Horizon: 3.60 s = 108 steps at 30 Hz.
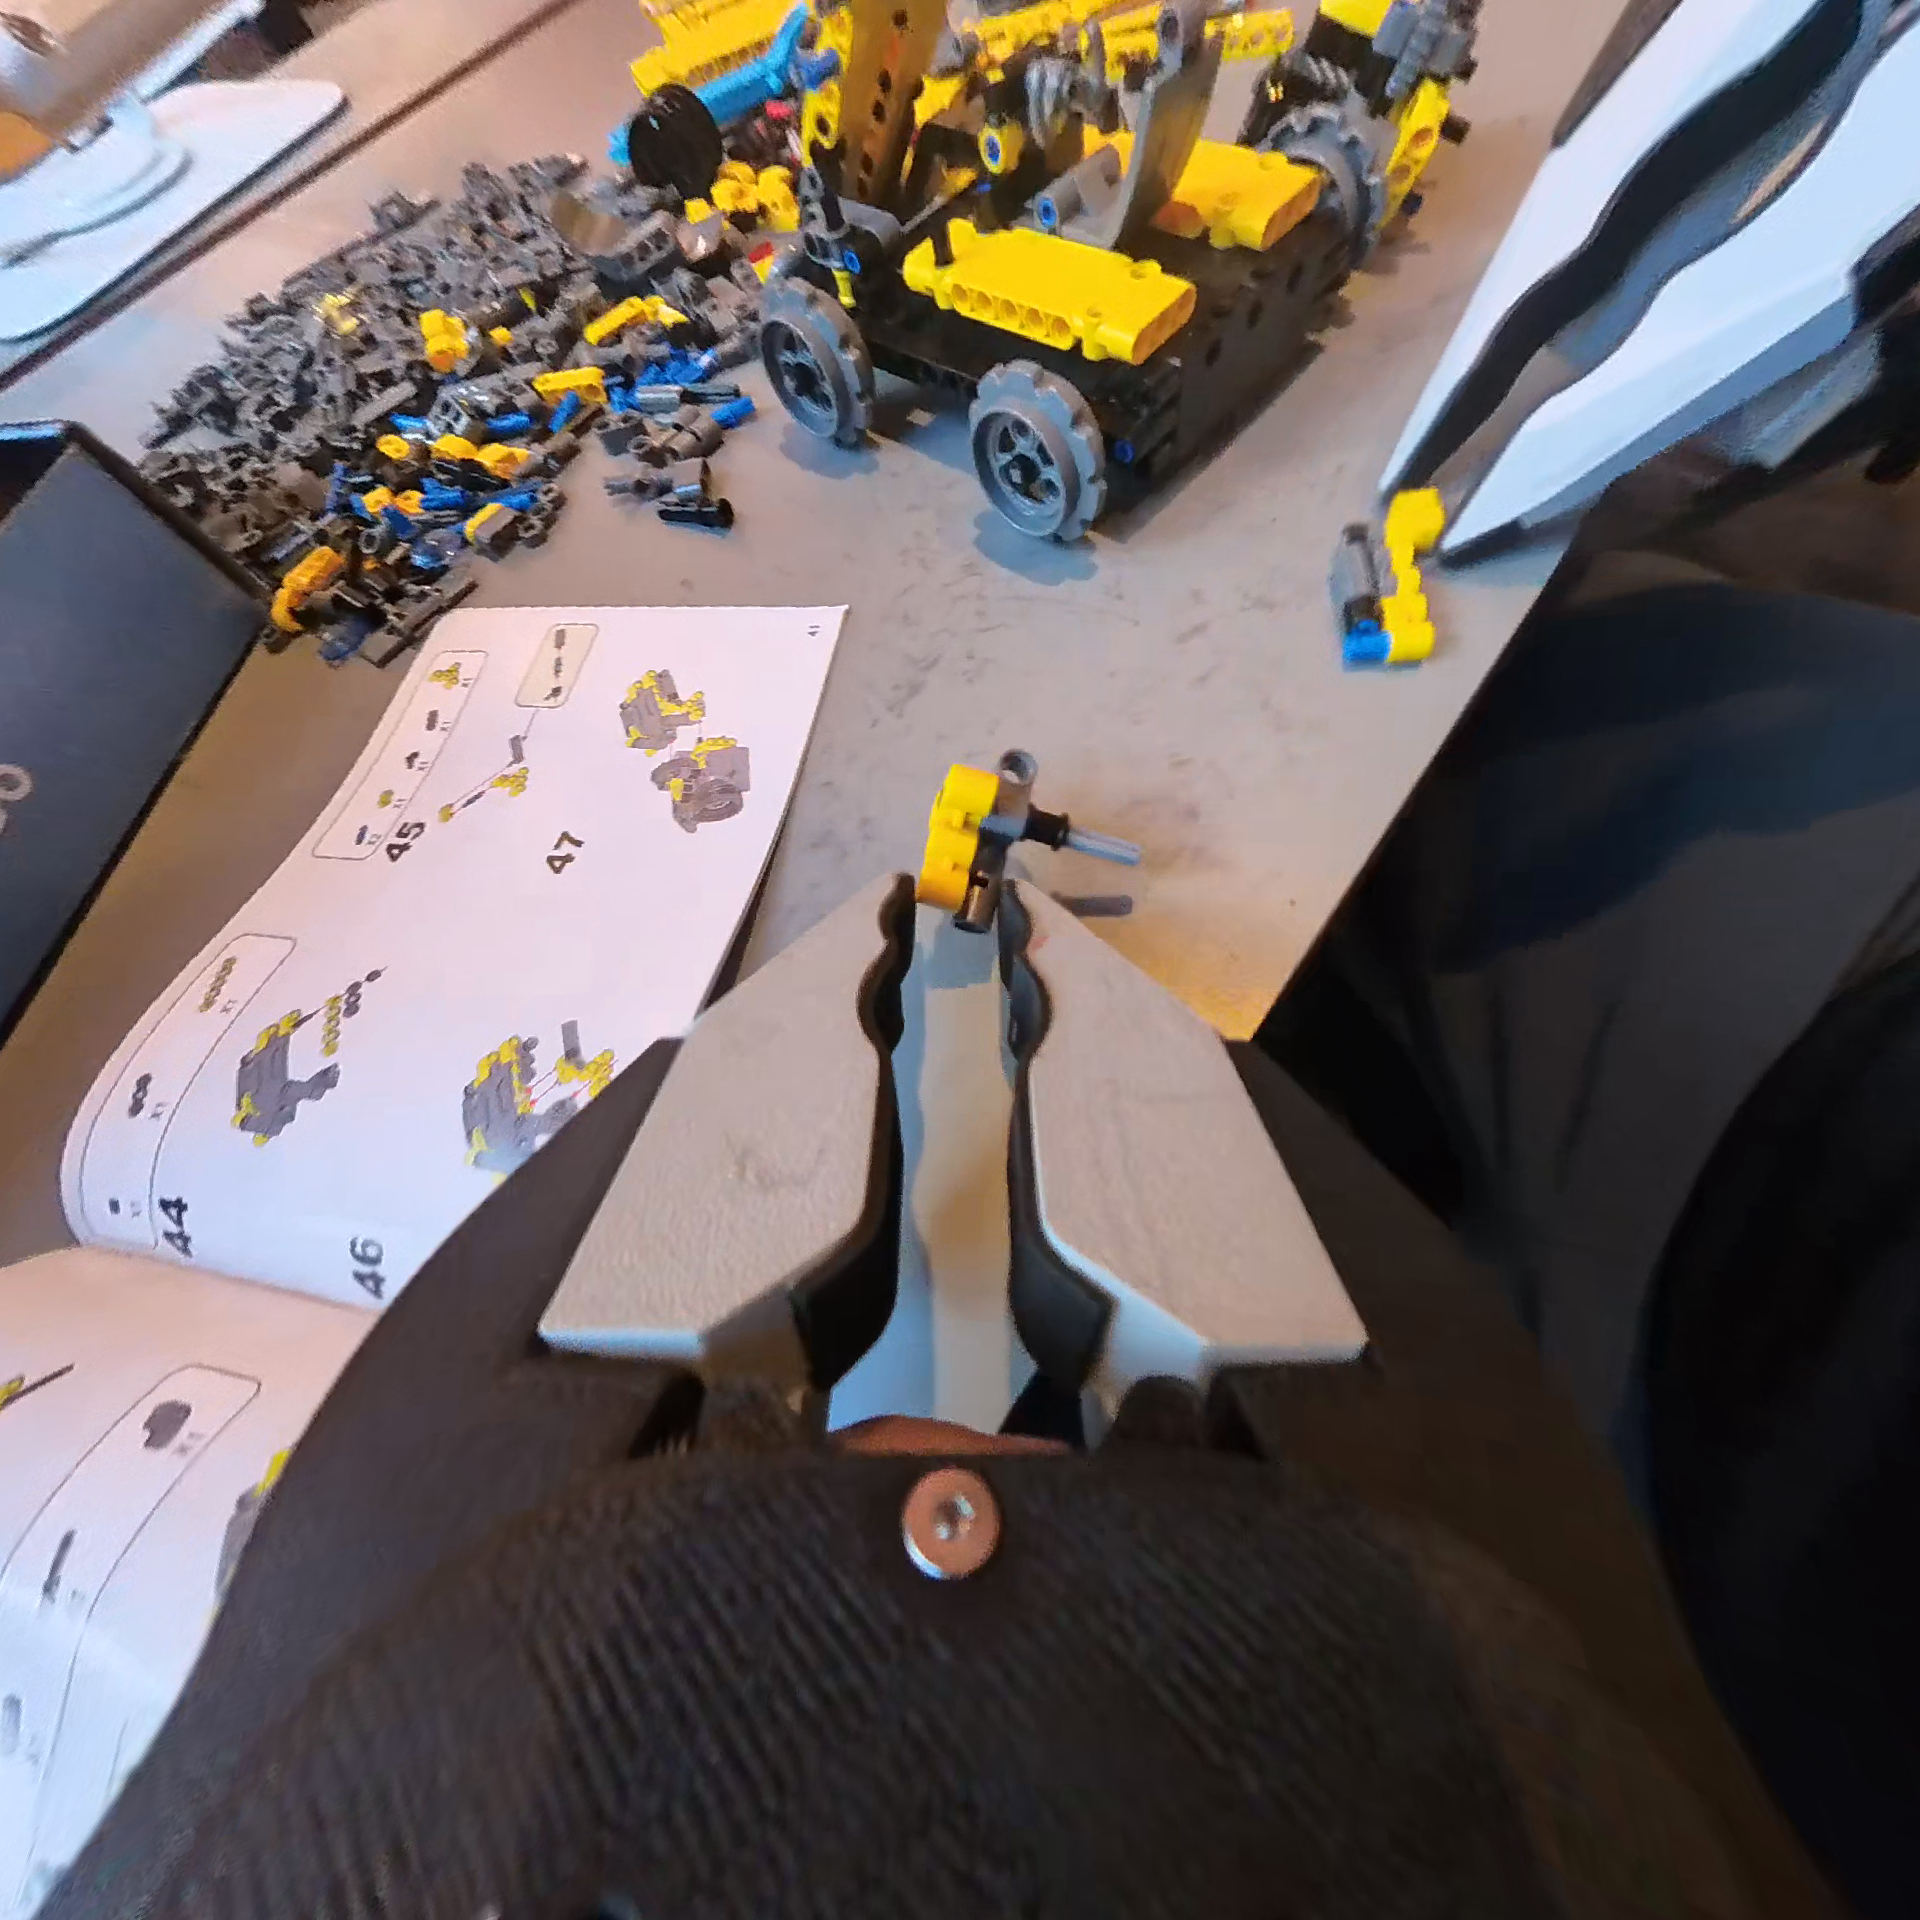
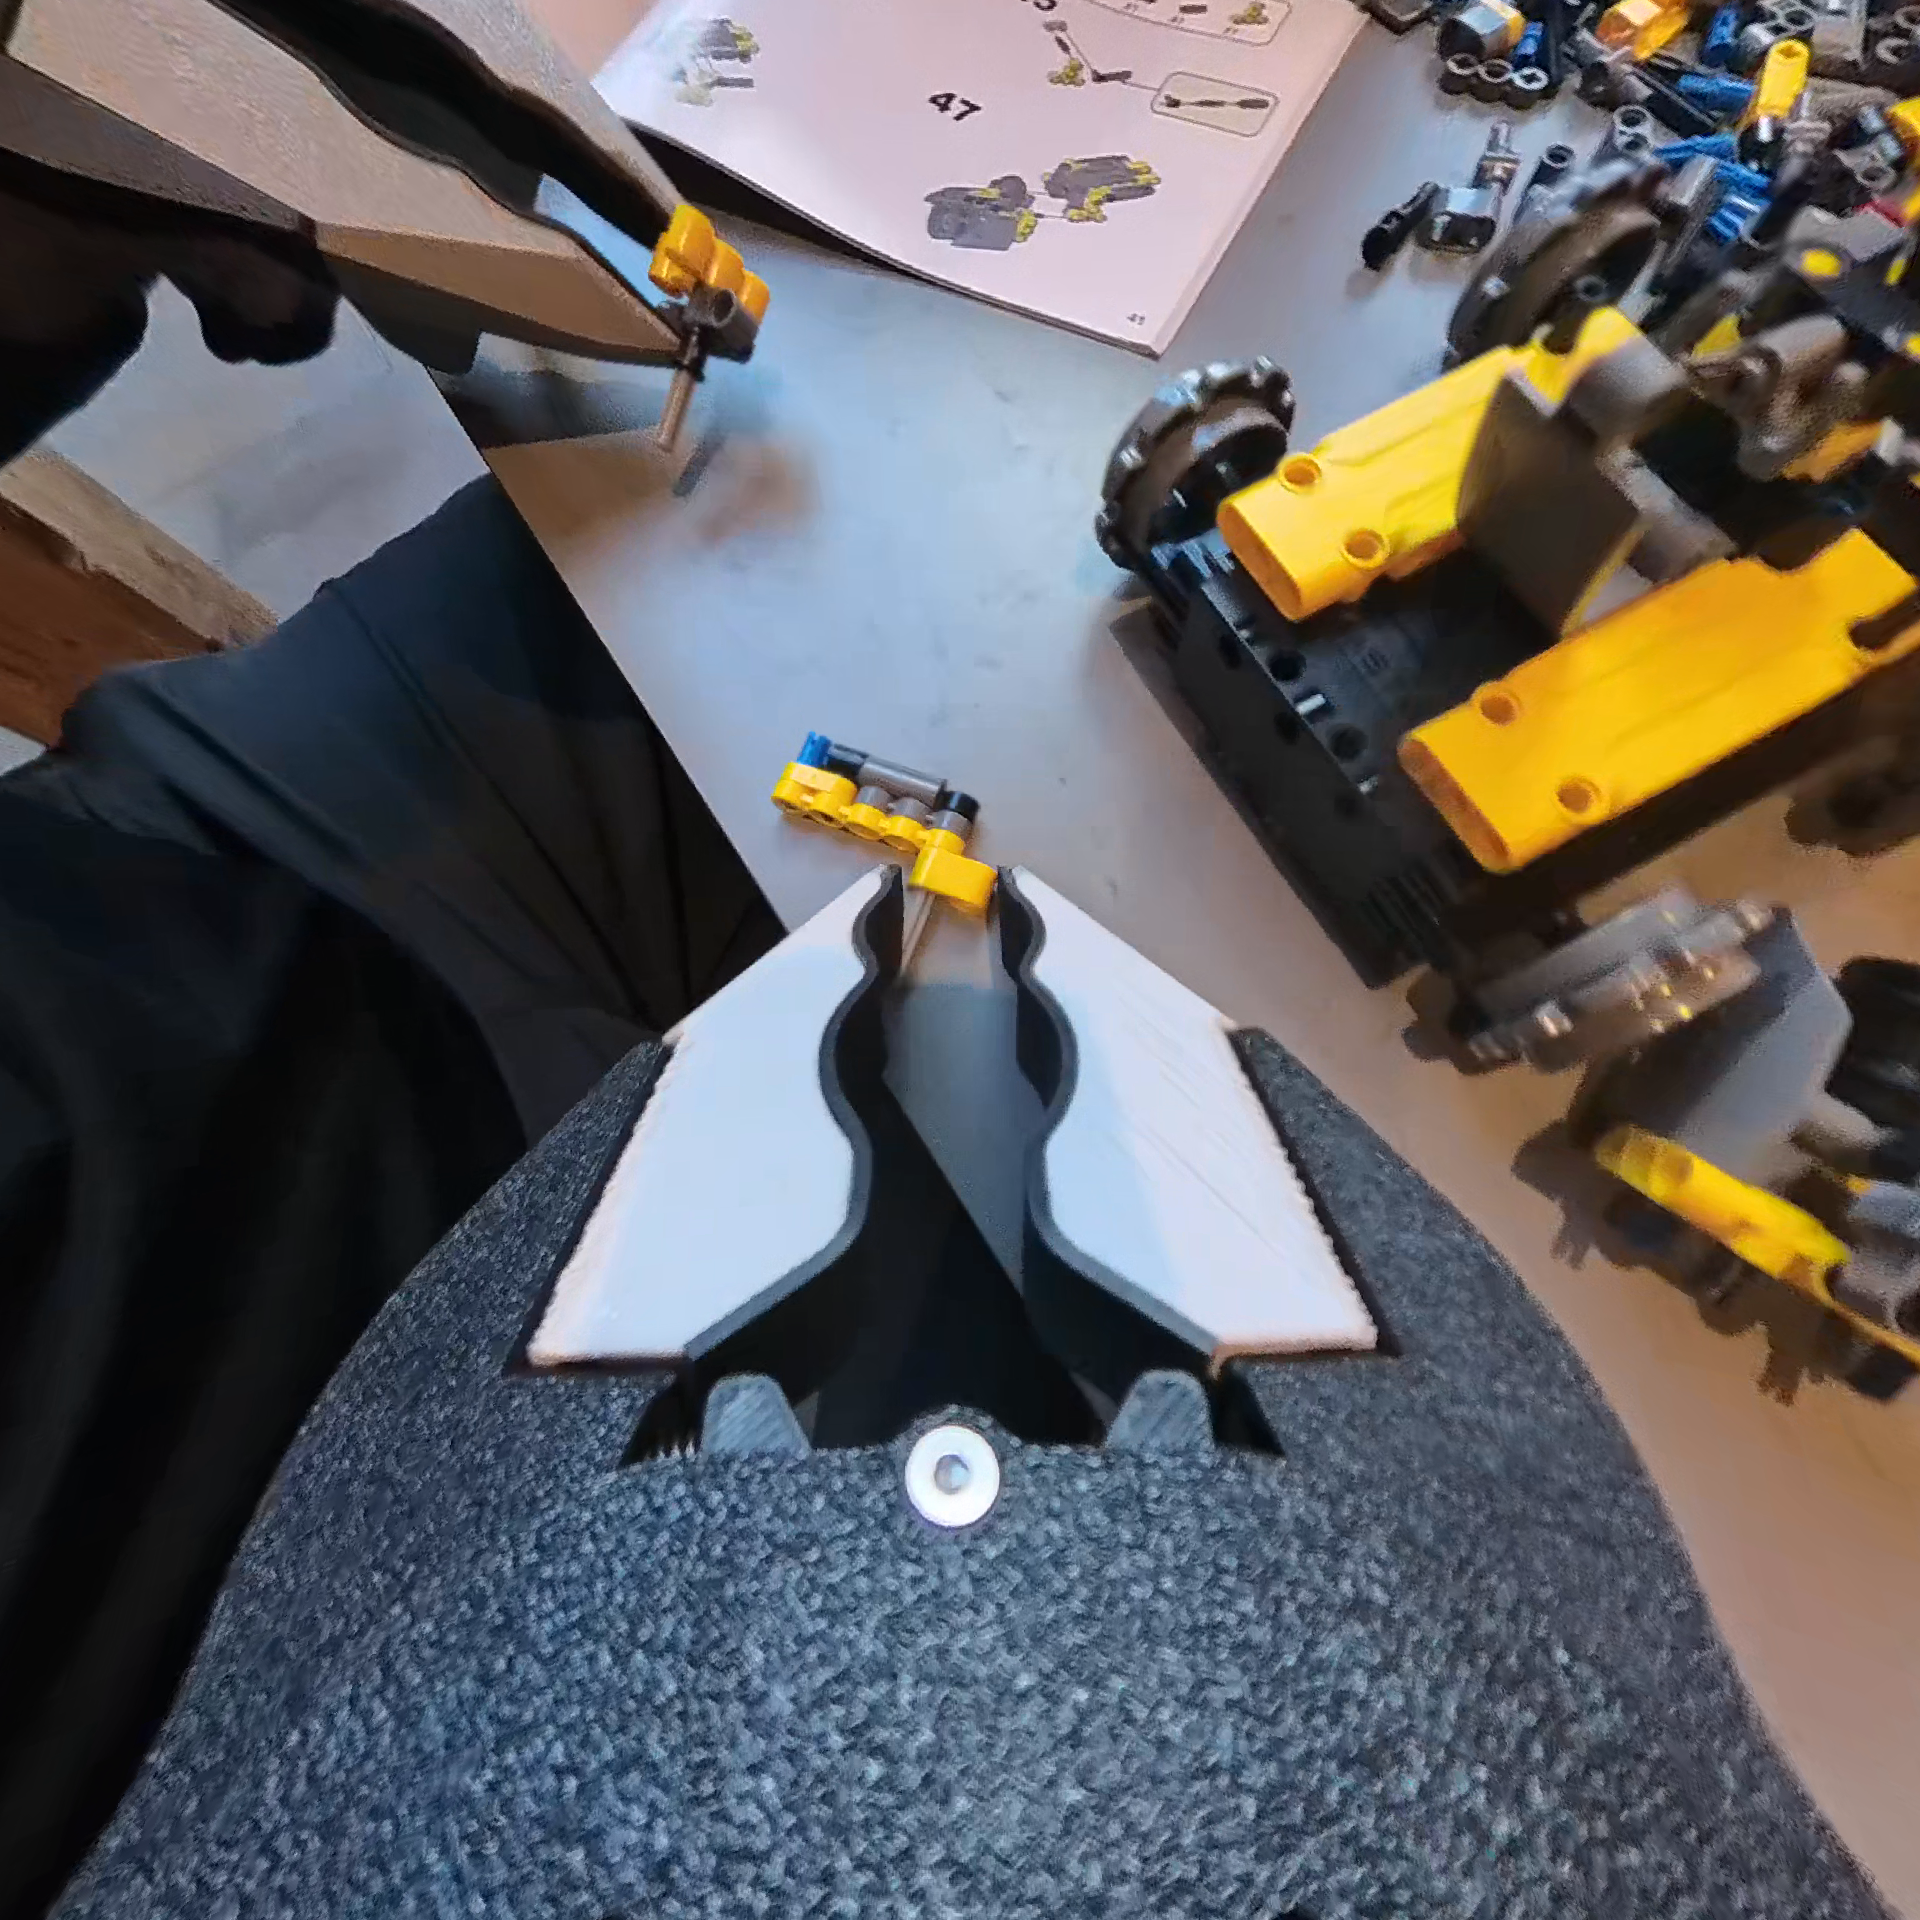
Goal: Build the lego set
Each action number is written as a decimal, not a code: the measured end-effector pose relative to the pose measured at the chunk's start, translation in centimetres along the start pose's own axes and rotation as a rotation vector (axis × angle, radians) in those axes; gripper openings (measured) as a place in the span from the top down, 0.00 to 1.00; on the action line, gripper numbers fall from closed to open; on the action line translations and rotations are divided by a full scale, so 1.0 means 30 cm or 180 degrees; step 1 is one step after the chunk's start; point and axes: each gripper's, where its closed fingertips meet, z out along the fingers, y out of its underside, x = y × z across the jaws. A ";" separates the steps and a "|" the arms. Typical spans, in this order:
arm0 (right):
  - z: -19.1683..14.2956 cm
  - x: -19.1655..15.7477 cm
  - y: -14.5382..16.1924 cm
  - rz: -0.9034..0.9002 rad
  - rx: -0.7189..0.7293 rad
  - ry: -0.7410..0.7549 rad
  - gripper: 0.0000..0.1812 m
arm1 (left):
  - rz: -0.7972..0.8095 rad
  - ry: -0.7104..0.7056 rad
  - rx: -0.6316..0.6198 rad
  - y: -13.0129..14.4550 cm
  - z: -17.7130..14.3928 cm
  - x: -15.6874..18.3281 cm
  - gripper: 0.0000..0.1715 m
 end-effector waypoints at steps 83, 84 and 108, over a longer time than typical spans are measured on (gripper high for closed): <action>0.044 -0.276 -0.239 0.0054 -0.0060 -0.1658 0.97 | -0.0584 0.2059 0.0446 -0.092 -0.082 0.200 0.95; 0.042 -0.273 -0.243 0.0075 -0.0033 -0.1656 0.95 | -0.0638 0.2074 0.0444 -0.094 -0.081 0.200 0.95; 0.067 -0.227 -0.316 -0.2480 0.0037 0.0071 0.98 | -0.2888 0.2956 0.0255 -0.123 -0.120 0.161 0.94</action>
